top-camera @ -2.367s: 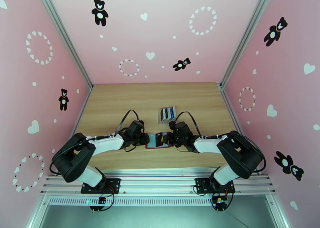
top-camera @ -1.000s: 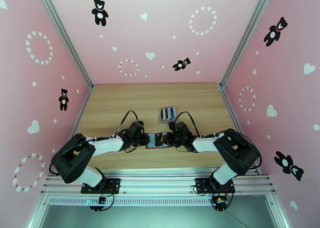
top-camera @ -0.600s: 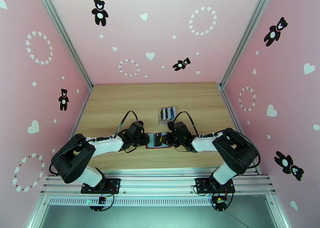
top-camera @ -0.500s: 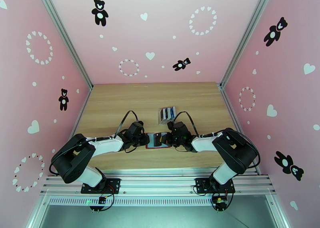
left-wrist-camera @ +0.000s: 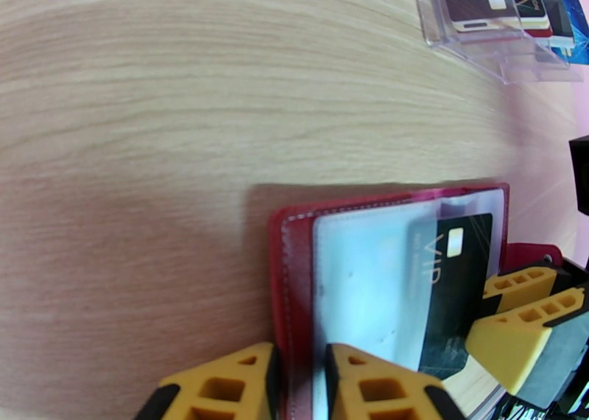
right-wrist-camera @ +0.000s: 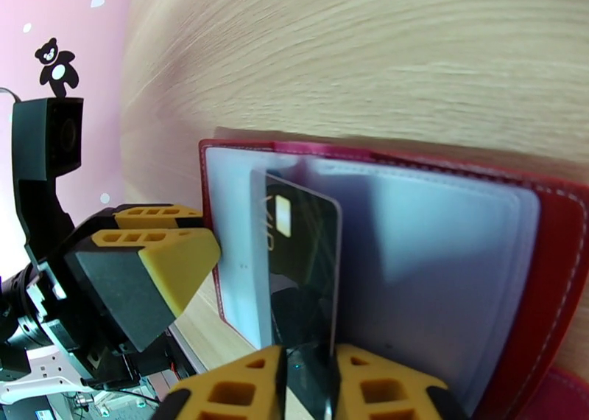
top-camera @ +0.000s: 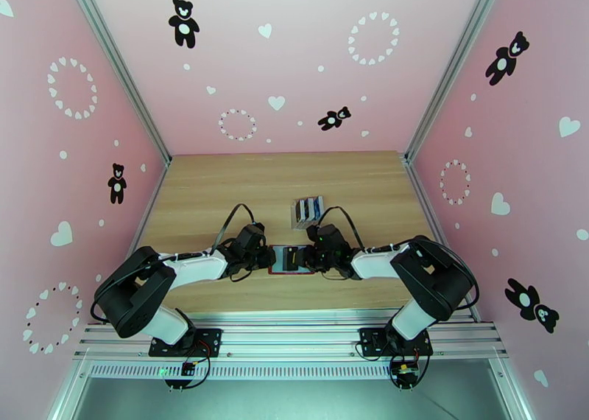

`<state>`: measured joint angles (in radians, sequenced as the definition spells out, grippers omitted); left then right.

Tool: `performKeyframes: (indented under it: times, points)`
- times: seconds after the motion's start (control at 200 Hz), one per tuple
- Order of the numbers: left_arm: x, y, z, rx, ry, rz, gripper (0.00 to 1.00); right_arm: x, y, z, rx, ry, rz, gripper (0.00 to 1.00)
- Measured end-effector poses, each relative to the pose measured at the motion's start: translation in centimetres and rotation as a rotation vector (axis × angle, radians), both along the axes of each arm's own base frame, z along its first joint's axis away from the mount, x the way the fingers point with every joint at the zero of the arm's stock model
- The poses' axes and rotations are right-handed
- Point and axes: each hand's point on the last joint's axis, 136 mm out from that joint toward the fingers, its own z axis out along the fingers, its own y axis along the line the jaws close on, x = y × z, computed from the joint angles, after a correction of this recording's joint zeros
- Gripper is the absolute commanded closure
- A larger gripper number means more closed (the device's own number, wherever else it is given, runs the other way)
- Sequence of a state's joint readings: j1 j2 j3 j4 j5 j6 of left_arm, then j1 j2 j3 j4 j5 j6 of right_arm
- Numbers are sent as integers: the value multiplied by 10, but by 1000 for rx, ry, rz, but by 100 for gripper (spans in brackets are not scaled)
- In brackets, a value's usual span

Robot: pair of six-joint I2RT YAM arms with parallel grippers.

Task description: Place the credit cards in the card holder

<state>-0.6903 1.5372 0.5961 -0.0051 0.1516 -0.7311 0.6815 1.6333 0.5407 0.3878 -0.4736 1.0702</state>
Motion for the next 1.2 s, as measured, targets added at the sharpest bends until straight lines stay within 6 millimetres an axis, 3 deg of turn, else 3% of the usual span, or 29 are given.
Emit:
performKeyframes:
  times: [1.201]
  points:
    - [0,-2,0,-9,-6,-1,73,0,12,2,-151,25,100,67]
